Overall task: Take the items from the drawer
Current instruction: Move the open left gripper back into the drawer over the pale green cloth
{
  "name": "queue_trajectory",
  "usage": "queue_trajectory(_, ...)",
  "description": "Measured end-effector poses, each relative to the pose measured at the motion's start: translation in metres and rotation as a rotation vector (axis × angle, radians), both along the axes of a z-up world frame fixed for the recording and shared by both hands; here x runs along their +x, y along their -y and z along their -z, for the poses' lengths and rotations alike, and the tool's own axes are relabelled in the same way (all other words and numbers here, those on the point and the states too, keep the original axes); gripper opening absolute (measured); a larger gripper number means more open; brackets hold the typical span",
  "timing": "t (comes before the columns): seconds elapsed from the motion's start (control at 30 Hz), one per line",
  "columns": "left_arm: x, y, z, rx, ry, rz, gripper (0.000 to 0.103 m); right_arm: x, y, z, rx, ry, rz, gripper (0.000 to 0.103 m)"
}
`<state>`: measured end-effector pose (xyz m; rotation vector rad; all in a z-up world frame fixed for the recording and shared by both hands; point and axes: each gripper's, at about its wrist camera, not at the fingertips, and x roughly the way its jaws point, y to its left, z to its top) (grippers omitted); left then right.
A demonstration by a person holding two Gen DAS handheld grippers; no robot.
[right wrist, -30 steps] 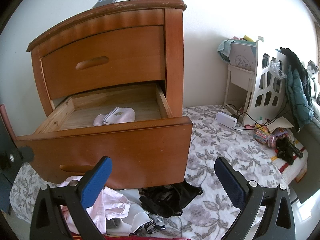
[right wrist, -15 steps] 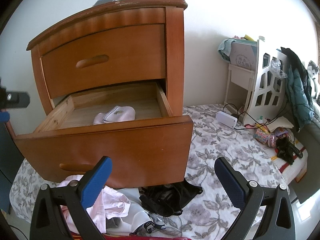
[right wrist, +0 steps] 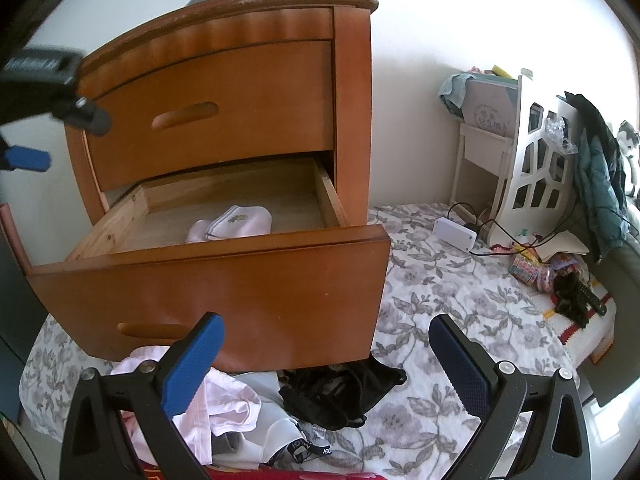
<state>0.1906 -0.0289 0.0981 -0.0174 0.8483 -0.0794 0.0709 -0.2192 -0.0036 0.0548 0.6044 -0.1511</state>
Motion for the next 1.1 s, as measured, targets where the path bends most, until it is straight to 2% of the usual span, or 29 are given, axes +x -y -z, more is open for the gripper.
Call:
queue_trajectory(0.13, 0.026, 0.012, 0.010, 0.017, -0.111, 0.058, 0.100, 0.001, 0.002, 0.000, 0.007, -0.003, -0.001, 0.103)
queue_trajectory(0.27, 0.053, 0.018, 0.025, 0.007, -0.241, 0.065, 0.099, 0.003, 0.001, 0.001, 0.007, -0.012, -0.004, 0.103)
queue_trajectory(0.4, 0.074, 0.021, 0.041, 0.002, -0.321, 0.056, 0.099, 0.006, 0.002, 0.003, 0.016, -0.030, -0.012, 0.103)
queue_trajectory(0.53, 0.088, 0.022, 0.058, 0.004, -0.381, 0.042, 0.099, 0.008, 0.005, 0.004, 0.033, -0.040, -0.011, 0.103)
queue_trajectory(0.77, 0.110, 0.015, 0.096, -0.052, -0.519, -0.023, 0.099, 0.011, 0.005, 0.006, 0.039, -0.056, -0.012, 0.103)
queue_trajectory(1.1, 0.130, 0.029, 0.125, 0.022, -0.632, -0.026, 0.099, 0.014, 0.008, 0.009, 0.060, -0.074, -0.016, 0.103)
